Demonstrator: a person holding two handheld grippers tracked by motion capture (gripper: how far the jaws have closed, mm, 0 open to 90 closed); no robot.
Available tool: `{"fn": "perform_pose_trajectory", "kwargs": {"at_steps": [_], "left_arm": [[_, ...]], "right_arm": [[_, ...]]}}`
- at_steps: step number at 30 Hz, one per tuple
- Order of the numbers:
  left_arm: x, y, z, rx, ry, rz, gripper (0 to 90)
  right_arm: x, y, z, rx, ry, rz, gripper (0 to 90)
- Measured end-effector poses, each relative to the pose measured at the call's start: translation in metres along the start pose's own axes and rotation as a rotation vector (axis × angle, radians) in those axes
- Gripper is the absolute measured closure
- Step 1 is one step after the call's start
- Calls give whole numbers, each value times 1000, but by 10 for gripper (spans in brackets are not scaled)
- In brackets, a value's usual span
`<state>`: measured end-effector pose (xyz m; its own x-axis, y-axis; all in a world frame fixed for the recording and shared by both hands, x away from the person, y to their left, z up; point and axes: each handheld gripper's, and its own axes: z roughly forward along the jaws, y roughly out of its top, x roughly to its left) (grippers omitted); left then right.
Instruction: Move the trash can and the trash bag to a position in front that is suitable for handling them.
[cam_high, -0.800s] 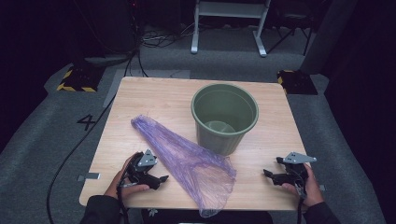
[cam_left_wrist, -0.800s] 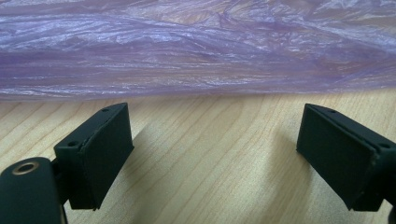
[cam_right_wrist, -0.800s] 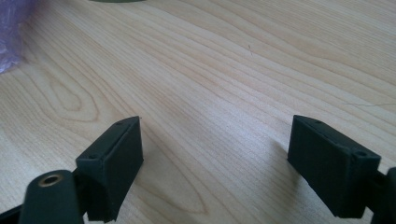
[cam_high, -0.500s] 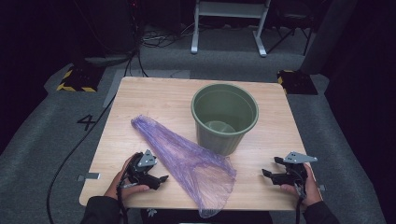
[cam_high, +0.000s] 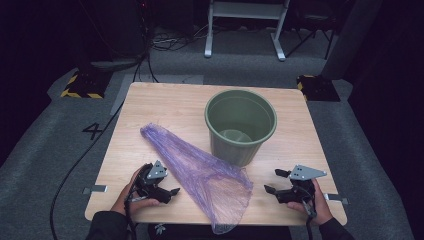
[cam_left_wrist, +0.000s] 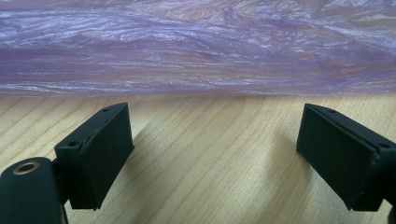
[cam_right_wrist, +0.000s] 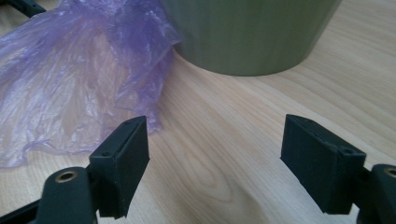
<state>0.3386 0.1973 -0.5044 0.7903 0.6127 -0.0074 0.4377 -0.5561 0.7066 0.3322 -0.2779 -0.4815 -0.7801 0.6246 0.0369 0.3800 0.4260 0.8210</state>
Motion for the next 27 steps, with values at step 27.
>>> {"fn": "perform_pose_trajectory", "kwargs": {"at_steps": [27], "left_arm": [[0, 0, 0, 1, -1, 3, 101]], "right_arm": [[48, 14, 36, 50, 141, -82, 386]]}}
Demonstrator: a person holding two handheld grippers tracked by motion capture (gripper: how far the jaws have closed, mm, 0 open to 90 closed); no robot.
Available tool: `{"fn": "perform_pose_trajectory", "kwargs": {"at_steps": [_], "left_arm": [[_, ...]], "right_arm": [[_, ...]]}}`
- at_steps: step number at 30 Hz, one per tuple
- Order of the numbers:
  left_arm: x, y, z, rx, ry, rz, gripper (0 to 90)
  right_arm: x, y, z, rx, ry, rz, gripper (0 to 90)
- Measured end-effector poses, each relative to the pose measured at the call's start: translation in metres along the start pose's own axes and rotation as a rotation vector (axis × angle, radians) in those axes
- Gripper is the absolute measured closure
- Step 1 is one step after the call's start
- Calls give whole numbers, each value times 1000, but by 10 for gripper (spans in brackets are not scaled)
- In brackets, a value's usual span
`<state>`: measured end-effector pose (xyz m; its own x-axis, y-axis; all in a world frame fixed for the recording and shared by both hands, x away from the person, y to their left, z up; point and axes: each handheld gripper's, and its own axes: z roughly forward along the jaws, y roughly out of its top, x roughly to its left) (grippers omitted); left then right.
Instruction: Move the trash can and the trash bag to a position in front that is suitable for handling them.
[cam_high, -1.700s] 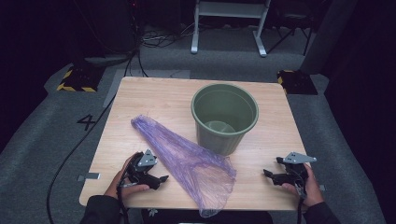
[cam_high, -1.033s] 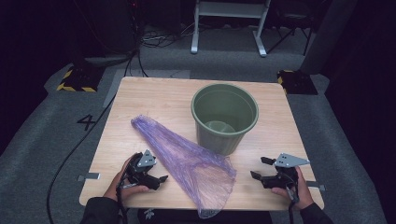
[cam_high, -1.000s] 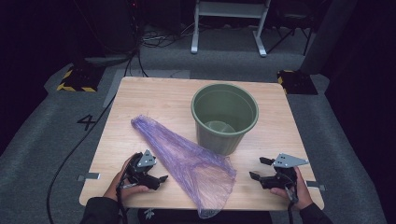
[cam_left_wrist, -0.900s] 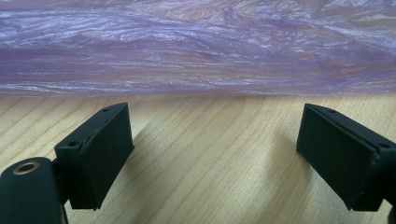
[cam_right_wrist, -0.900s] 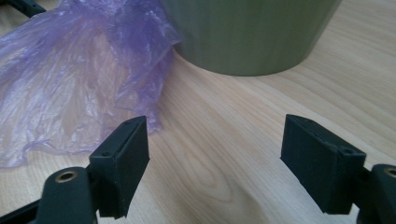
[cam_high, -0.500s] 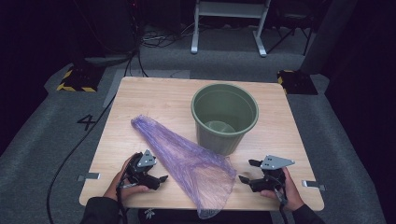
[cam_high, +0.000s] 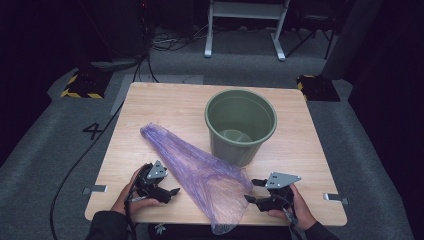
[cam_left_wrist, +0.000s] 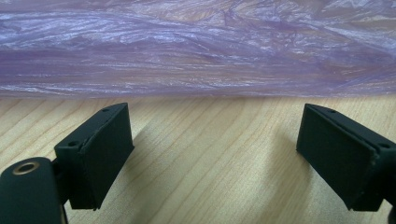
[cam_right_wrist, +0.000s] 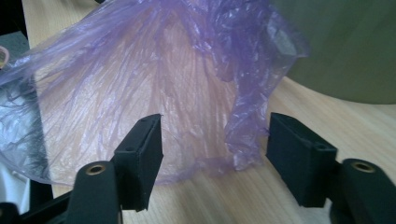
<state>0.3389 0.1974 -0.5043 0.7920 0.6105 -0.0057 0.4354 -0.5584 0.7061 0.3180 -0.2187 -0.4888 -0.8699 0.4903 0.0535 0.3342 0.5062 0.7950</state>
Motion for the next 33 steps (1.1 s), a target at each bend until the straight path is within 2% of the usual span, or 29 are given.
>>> {"fn": "perform_pose_trajectory", "kwargs": {"at_steps": [2, 4, 5, 7, 8, 10, 12, 14, 18, 22, 33], "left_arm": [[0, 0, 0, 0, 0, 0, 101], [0, 0, 0, 0, 0, 0, 101], [0, 0, 0, 0, 0, 0, 101], [0, 0, 0, 0, 0, 0, 101], [0, 0, 0, 0, 0, 0, 101], [0, 0, 0, 0, 0, 0, 101], [0, 0, 0, 0, 0, 0, 101], [0, 0, 0, 0, 0, 0, 101], [0, 0, 0, 0, 1, -3, 101], [0, 0, 0, 0, 1, -4, 101], [1, 0, -1, 3, 4, -3, 101]], "right_arm": [[2, 0, 2, -11, 17, 3, 441], [5, 0, 5, 9, 0, -23, 483], [5, -1, 8, 21, 0, -29, 544], [3, -3, 10, 34, 0, -34, 608], [3, -3, 10, 34, 0, -34, 608], [3, -4, 12, 42, -12, -47, 668], [1, -7, 12, 47, -4, -64, 742], [0, -7, 11, 47, -9, -68, 775], [-3, -8, 9, 48, -19, -62, 805], [-11, -10, 5, 56, -56, -62, 845], [-52, -23, -14, 41, -150, 30, 853]]}}
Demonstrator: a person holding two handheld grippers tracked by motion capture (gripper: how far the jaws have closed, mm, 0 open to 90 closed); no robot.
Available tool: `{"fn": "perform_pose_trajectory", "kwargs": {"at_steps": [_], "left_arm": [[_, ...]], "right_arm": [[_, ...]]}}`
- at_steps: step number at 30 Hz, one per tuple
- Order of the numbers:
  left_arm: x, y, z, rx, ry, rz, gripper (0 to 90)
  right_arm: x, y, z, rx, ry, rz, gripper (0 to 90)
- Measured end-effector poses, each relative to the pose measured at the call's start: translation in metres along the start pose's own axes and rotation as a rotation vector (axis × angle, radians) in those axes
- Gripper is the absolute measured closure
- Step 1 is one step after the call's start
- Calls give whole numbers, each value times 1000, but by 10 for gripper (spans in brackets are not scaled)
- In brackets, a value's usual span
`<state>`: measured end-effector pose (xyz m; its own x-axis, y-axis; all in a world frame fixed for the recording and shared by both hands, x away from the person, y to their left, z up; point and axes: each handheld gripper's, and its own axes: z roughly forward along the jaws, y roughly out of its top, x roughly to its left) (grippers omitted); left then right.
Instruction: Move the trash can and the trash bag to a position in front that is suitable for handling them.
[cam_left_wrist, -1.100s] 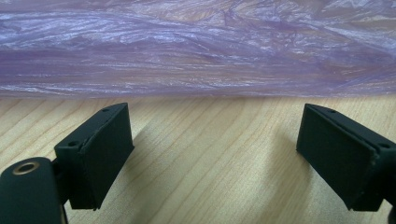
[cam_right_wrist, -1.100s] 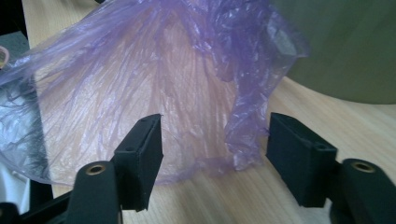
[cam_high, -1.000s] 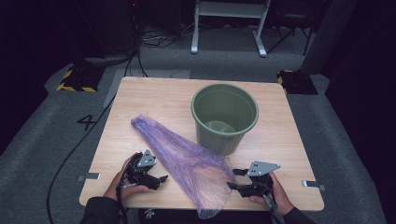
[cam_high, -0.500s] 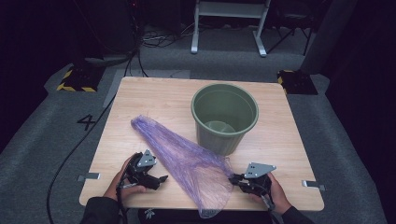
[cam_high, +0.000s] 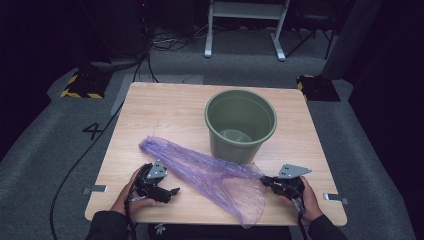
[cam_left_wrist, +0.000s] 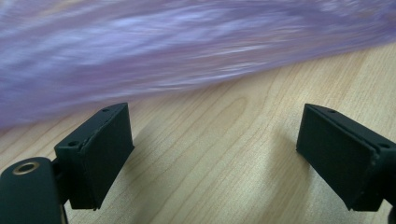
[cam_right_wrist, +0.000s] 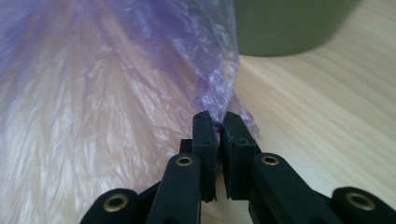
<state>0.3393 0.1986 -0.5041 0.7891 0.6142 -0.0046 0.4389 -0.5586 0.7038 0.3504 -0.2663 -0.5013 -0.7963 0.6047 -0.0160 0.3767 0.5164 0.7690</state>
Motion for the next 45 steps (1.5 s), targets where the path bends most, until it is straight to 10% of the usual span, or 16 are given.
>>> {"fn": "perform_pose_trajectory", "kwargs": {"at_steps": [22, 32, 45], "left_arm": [[13, -7, -6, -3, 48, -52, 101], [21, -3, -3, 0, 60, -62, 93], [22, -3, -2, -1, 61, -67, 91]], "right_arm": [[-63, -15, -18, 2, -140, 95, 820], [-75, -8, -29, 4, -243, 163, 366], [-65, -3, -71, -57, -270, 124, 259]]}}
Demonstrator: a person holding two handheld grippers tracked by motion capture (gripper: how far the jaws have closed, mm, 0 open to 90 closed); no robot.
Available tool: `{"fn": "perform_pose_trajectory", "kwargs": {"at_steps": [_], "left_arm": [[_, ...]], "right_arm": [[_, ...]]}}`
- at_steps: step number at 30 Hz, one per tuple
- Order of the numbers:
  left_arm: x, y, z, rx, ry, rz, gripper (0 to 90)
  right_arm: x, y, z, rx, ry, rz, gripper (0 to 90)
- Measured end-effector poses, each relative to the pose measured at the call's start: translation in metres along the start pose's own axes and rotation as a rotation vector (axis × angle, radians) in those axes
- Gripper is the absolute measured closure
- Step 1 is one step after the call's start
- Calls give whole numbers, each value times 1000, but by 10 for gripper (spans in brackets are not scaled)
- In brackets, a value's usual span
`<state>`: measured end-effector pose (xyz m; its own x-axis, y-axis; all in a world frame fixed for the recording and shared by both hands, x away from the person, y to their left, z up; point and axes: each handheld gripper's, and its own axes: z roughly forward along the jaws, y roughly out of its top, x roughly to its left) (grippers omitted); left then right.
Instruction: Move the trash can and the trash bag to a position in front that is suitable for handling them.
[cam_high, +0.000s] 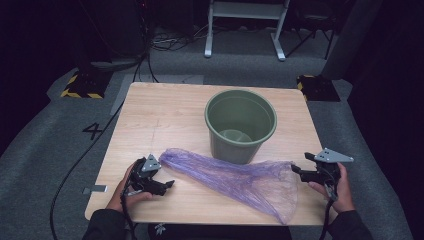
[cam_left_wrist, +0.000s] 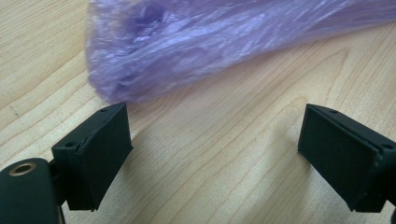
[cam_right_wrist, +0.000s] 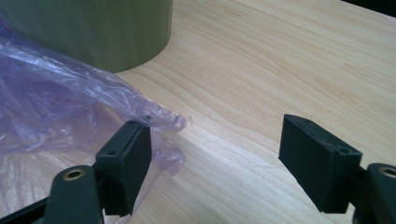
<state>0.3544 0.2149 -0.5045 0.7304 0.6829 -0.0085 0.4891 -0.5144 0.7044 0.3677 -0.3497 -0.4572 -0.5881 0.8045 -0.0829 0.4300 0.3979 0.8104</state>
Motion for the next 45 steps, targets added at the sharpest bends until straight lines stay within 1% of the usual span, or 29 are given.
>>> {"fn": "perform_pose_trajectory", "kwargs": {"at_steps": [2, 4, 6, 8, 10, 14, 15, 16, 18, 20, 21, 23, 24, 25, 26, 28, 29, 31, 32, 33, 34, 36, 37, 38, 39, 41, 42, 43, 45], "left_arm": [[0, 0, 0, 0, 2, -2, 91], [0, 0, 0, 1, 3, -3, 91], [-1, 0, 0, 0, 6, -5, 91], [-1, 0, 0, 0, 8, -7, 91], [-1, 0, 0, 0, 8, -7, 91], [-1, 0, 0, 0, 9, -7, 92], [-2, 0, 0, 0, 9, -7, 92], [-1, 0, 0, 0, 9, -7, 92], [-1, 0, 0, 0, 9, -6, 93], [-1, 0, 0, -2, 8, -5, 94], [-2, 1, 0, -2, 7, -2, 95], [-2, 1, 1, 1, 5, 0, 95], [-3, 1, 1, -2, 4, -1, 95], [-3, 2, 2, -4, 1, 2, 97], [-3, 2, 1, -1, 2, 11, 106], [-5, 3, 2, -3, -2, 10, 121], [-5, 4, 2, 0, -1, 16, 135], [-7, 6, 2, 3, -10, 24, 156], [-8, 7, 3, 3, -13, 24, 165], [-9, 8, 3, 4, -16, 26, 185], [-10, 9, 4, 3, -18, 30, 193], [-12, 11, 6, 1, -26, 43, 194], [-12, 12, 6, 4, -29, 45, 190], [-13, 13, 7, -2, -30, 43, 187], [-12, 14, 7, -5, -30, 48, 189], [-11, 18, 8, -22, -48, 46, 191], [-11, 19, 9, -28, -52, 43, 191], [-10, 20, 9, -32, -57, 46, 192], [-11, 22, 10, -35, -60, 63, 232]], "right_arm": [[1, 1, -3, 16, -5, -16, 252], [1, 1, -3, 52, -6, -30, 242], [0, 1, -2, 54, 2, -25, 242], [-1, 0, 0, 46, -5, -11, 249], [-2, -1, 3, 33, -2, 0, 257], [-6, -2, 10, 11, -80, 11, 361], [-8, -2, 10, 7, -96, 13, 446], [-9, -2, 9, -4, -102, 11, 510], [-10, -2, 6, -29, -104, 6, 591], [-11, -2, 2, -50, -127, 4, 585], [-12, -2, 1, -57, -119, 14, 533], [-13, -1, 1, -44, -83, 27, 400], [-12, 0, 1, -31, -62, 20, 353], [-11, -1, 1, -16, -38, 11, 327], [-10, -1, 1, 10, -21, -3, 294], [-8, -3, 0, 49, 9, -16, 263], [-6, -5, -1, 71, 30, -35, 257], [-3, -7, -5, 102, 43, -55, 247], [-3, -8, -6, 105, 60, -55, 243], [-2, -8, -8, 106, 85, -50, 246], [-1, -9, -11, 107, 139, -31, 249], [1, -10, -12, 108, 216, -16, 249], [3, -10, -13, 116, 232, -28, 250], [5, -11, -12, 127, 234, -46, 261], [7, -14, -9, 136, 236, -56, 283], [8, -18, -3, 160, 233, -51, 315], [8, -21, 1, 166, 230, -56, 348], [9, -23, 4, 169, 222, -58, 404], [10, -26, 9, 166, 216, -71, 523]]}}
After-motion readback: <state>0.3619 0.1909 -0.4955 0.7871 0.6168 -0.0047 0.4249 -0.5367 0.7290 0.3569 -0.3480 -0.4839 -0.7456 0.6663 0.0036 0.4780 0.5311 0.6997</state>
